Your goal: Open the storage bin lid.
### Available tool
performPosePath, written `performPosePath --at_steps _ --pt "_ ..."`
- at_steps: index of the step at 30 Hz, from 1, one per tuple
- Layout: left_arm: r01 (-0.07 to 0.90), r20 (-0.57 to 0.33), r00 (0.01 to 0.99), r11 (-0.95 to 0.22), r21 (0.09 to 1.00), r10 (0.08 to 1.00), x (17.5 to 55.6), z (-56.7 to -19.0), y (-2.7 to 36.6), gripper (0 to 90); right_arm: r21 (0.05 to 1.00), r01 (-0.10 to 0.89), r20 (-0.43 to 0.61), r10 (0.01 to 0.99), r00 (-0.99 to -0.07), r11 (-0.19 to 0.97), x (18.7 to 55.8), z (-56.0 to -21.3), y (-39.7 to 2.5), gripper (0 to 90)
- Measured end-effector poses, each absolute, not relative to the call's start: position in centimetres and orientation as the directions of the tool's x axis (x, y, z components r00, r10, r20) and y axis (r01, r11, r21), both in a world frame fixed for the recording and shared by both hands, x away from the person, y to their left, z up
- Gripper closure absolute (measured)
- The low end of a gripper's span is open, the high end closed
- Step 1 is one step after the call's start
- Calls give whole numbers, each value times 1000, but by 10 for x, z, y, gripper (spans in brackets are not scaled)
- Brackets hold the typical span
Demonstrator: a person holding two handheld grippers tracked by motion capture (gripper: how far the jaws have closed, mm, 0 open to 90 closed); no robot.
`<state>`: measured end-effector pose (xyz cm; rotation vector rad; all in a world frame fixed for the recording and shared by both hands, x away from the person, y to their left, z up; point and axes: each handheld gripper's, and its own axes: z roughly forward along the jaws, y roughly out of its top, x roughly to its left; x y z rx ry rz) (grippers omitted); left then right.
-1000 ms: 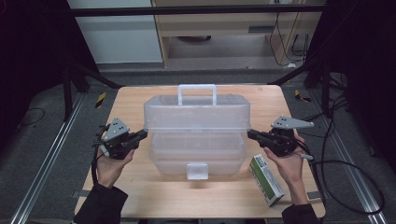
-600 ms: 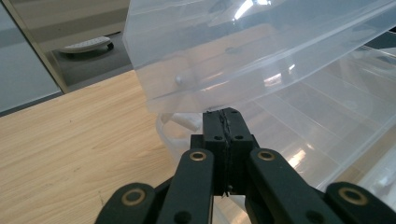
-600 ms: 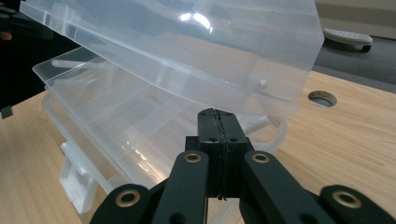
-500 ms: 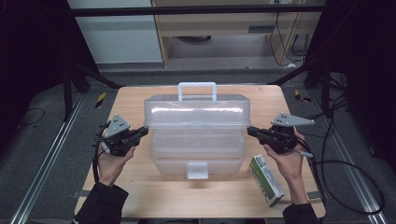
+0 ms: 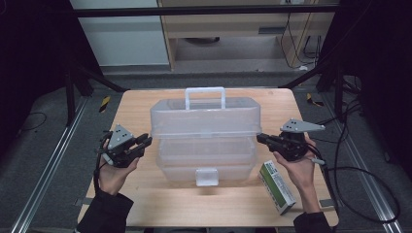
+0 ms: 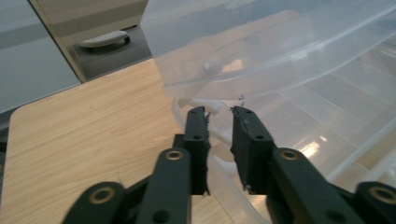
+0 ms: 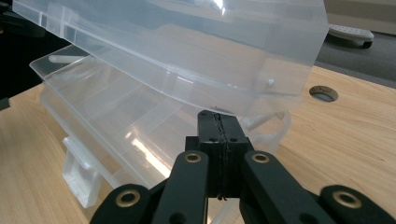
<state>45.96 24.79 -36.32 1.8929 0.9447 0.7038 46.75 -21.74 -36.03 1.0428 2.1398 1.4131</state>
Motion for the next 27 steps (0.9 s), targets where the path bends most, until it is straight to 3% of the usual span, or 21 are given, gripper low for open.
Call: performPosePath --at_steps 11,22,27 --pt "303 139 559 -357 884 818 472 -366 233 635 897 376 82 747 -660 234 466 -361 -217 900" --pt "304 124 557 -340 890 821 474 -365 234 644 897 375 84 742 -665 235 466 -361 -217 896" --pt "309 126 552 -343 887 824 473 -365 235 651 894 381 86 746 -660 235 466 -363 -218 852"
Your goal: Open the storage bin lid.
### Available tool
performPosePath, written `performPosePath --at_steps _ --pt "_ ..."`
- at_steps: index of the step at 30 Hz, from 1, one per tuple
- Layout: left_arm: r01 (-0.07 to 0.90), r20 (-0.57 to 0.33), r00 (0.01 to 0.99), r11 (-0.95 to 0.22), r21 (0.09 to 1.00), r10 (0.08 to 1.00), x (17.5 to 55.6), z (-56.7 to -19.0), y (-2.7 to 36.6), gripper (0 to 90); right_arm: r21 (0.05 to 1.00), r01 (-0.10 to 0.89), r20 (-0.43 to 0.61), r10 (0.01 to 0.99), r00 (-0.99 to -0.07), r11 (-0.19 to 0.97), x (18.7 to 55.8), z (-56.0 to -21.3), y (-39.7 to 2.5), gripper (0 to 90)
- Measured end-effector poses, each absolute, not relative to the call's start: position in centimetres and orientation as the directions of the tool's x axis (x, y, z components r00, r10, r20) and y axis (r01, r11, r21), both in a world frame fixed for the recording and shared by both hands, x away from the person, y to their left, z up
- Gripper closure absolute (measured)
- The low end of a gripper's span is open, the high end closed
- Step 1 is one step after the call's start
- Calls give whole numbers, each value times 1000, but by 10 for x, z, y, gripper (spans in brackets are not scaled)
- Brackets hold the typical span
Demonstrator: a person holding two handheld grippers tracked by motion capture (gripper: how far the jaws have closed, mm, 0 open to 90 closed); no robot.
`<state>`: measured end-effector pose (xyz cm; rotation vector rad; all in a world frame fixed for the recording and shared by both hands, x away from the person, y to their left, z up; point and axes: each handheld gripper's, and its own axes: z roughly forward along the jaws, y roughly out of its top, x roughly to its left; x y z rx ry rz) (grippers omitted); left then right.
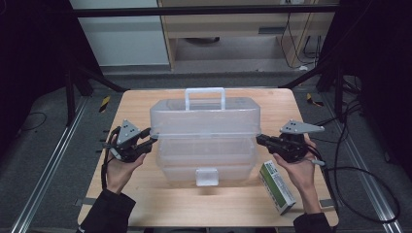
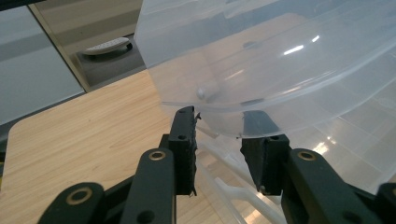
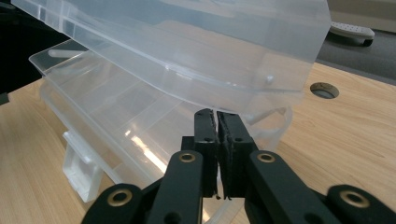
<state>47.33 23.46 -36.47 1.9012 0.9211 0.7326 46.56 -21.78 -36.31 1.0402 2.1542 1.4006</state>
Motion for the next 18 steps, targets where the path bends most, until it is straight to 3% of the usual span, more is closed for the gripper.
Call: performPosePath --at_steps 9,18 --pt "314 124 550 -342 886 826 473 -365 235 656 856 433 58 779 -624 283 465 -378 -221 706" --pt "319 115 549 -335 887 828 474 -365 236 668 828 467 45 792 -609 312 467 -394 -220 616"
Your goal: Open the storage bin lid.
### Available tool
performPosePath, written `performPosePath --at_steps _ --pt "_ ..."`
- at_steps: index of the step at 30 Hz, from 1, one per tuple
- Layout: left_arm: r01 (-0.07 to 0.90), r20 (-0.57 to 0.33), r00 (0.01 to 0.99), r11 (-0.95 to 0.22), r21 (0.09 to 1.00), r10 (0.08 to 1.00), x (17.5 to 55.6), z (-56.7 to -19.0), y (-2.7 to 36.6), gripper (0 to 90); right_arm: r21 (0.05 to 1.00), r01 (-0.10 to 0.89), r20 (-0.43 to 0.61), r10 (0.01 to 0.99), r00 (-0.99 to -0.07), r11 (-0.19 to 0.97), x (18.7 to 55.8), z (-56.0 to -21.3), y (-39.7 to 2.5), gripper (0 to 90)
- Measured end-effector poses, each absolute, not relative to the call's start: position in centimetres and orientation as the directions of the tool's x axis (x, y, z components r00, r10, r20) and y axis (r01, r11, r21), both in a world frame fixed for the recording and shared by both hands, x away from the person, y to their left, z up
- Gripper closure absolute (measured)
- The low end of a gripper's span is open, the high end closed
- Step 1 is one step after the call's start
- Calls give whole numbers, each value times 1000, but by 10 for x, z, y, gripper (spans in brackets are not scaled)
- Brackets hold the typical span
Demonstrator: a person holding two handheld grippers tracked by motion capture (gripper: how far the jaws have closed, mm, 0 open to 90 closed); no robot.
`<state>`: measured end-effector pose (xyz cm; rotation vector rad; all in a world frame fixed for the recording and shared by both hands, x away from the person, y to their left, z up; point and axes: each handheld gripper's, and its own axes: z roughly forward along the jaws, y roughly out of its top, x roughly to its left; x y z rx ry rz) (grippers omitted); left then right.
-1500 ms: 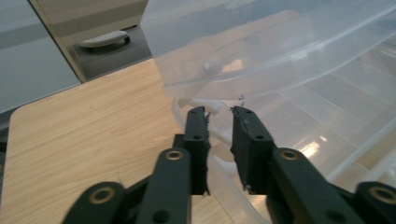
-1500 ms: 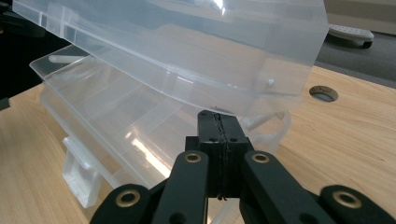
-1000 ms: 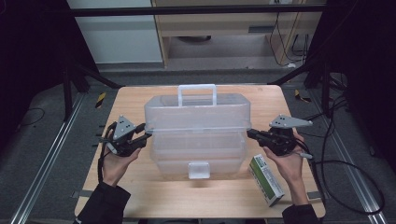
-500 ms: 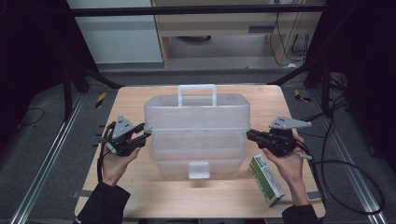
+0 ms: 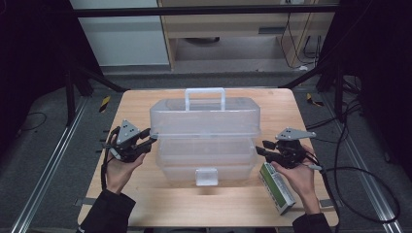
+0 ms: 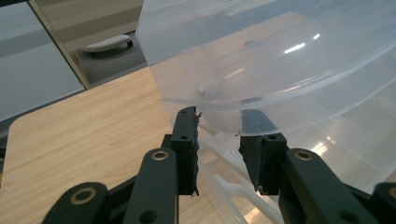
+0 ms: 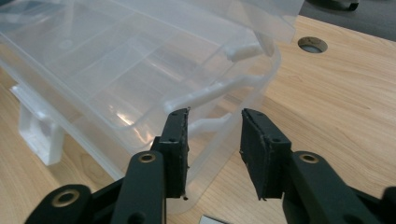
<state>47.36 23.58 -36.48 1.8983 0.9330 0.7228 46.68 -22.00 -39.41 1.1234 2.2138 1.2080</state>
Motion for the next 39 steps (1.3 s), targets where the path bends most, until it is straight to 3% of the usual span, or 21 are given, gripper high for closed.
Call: performPosePath --at_steps 10,25,39 --pt "320 114 548 -333 887 829 474 -365 236 673 784 495 10 790 -613 375 470 -406 -210 640" --pt "316 122 540 -335 888 833 476 -362 236 681 769 530 60 785 -616 357 472 -410 -206 774" --pt "309 124 518 -320 895 846 482 -354 235 678 770 528 60 784 -618 358 471 -410 -206 781"
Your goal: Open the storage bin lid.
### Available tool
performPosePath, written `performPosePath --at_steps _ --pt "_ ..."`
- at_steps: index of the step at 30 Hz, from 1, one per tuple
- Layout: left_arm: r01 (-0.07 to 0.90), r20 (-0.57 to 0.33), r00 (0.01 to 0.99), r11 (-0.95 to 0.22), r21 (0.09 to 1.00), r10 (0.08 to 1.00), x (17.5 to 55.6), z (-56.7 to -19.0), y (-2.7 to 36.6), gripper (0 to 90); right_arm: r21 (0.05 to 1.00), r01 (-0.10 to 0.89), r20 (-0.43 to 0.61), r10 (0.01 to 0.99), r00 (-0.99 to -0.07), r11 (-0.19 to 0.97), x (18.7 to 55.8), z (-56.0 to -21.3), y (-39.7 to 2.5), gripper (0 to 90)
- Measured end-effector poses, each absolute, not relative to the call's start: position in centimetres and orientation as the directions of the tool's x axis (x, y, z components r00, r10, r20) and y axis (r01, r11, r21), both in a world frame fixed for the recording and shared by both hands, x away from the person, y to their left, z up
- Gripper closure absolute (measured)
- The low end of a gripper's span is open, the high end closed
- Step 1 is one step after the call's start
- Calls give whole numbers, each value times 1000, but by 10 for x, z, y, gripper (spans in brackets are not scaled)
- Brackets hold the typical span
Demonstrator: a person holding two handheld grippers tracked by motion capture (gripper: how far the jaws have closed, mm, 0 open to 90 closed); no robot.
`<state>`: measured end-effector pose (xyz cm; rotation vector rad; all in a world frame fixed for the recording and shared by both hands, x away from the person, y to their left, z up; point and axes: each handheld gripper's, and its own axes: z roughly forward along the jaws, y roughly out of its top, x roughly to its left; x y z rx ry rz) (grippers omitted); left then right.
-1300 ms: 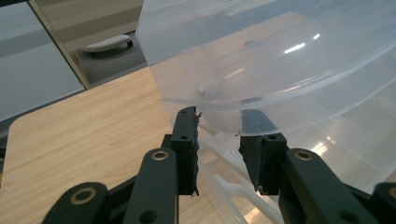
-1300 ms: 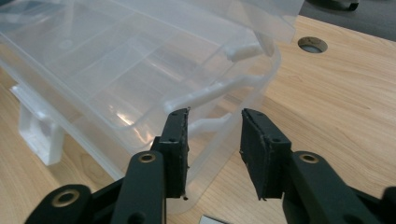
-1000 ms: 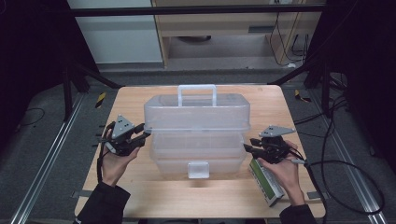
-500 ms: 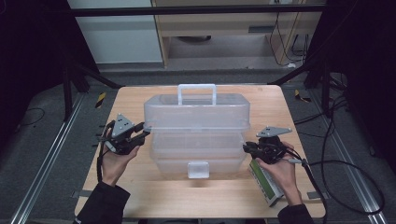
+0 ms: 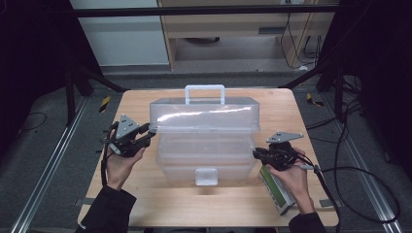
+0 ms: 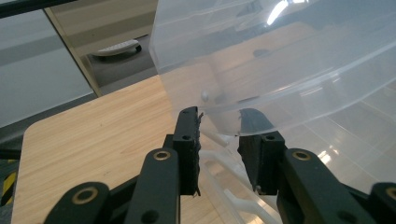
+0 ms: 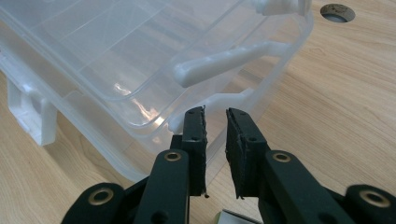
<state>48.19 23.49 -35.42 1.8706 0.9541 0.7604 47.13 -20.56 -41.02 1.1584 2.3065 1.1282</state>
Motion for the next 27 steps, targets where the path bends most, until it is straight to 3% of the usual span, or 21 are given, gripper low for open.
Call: performPosePath --at_steps 27 --pt "310 118 493 -301 902 862 493 -343 233 675 777 530 82 781 -619 339 472 -412 -208 783"
